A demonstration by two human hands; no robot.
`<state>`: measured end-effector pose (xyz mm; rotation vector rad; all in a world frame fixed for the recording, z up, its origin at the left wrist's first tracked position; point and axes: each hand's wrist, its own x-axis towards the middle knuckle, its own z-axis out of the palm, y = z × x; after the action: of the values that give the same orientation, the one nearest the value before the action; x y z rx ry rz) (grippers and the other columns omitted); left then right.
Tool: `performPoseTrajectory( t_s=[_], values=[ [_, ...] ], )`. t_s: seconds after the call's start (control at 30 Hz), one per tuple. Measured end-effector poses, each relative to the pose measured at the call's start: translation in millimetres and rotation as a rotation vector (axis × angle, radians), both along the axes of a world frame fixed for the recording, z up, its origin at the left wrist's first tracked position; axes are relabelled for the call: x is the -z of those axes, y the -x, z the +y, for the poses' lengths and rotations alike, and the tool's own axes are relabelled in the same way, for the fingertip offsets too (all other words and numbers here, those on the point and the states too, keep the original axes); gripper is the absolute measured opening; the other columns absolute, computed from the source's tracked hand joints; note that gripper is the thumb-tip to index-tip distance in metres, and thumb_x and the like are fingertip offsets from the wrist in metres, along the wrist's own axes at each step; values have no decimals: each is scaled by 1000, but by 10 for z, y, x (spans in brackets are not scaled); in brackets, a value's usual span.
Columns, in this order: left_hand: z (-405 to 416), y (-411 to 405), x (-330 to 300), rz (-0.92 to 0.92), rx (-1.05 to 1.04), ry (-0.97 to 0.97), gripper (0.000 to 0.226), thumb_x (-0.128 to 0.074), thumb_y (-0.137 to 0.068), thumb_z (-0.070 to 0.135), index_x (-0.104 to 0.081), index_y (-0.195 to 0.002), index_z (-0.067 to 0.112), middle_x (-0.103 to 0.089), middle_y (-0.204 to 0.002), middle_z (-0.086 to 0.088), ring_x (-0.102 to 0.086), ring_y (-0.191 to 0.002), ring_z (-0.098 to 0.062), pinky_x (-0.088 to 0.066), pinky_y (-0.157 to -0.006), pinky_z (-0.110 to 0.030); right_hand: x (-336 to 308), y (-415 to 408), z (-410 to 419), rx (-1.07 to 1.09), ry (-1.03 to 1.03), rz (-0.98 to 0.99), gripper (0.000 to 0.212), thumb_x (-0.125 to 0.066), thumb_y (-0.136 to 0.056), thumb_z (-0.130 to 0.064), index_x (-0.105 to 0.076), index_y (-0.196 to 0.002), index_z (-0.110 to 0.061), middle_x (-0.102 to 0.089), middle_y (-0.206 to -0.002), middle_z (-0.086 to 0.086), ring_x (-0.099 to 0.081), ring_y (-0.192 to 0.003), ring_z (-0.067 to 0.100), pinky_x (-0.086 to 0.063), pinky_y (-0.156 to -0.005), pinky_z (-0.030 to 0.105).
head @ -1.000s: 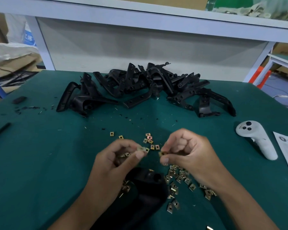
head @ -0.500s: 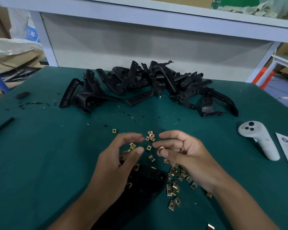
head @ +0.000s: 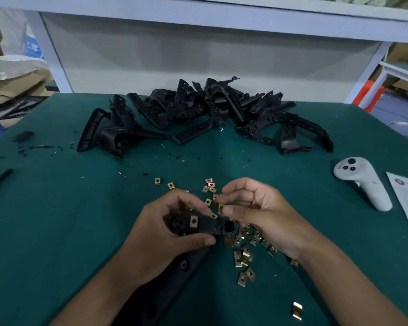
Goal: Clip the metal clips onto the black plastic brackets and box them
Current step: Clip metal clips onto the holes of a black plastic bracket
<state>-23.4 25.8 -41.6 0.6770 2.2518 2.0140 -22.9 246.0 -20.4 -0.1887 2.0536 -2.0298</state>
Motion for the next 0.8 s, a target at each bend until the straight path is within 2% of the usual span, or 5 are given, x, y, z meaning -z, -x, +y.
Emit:
performPoseTrajectory(
  t_s=[0.23, 0.4, 0.6, 0.7, 0.8],
  values=[
    [8, -10, 50, -30, -47, -84, 35, -95, -57, 27, -72, -84, 30, -79, -93, 0, -74, -83, -11, -56, -75, -19, 13, -22, -35, -19, 22, 60, 22, -81, -80, -24, -73, -99, -34, -78, -103, 2, -70, -85, 5, -52, -72, 13],
    [18, -4, 61, -42, -42, -180, 34, -95, -57, 23, -71, -81, 29, -79, -96, -4, -76, -90, -19, -58, -80, -23, 33, -12, -32, 34, 56, 95, 24, -81, -79, -20, -71, -99, -27, -79, -101, 5, -73, -89, 10, -54, -76, 17],
    [30, -17, 52, -46, -83, -161, 33, -95, -56, 28, -72, -79, 29, -79, -97, -3, -76, -94, -22, -60, -84, -29, 30, -24, -48, 49, 33, 98, 26, -80, -78, -20, -68, -100, -19, -79, -101, 6, -73, -88, 11, -54, -75, 17],
    [34, -45, 36, -20, -104, -144, 35, -97, -56, 34, -73, -80, 29, -79, -97, -1, -76, -92, -20, -59, -82, -26, 20, -21, -41, 54, 28, 109, 28, -80, -77, -18, -66, -102, -14, -79, -99, 8, -75, -89, 14, -55, -76, 19],
    [49, -69, 36, -13, -150, -142, 33, -95, -55, 38, -75, -81, 32, -79, -96, 1, -76, -90, -20, -61, -80, -31, -2, -35, -27, 57, 16, 129, 28, -80, -77, -18, -67, -100, -12, -79, -94, 8, -76, -91, 17, -56, -76, 19]
  ],
)
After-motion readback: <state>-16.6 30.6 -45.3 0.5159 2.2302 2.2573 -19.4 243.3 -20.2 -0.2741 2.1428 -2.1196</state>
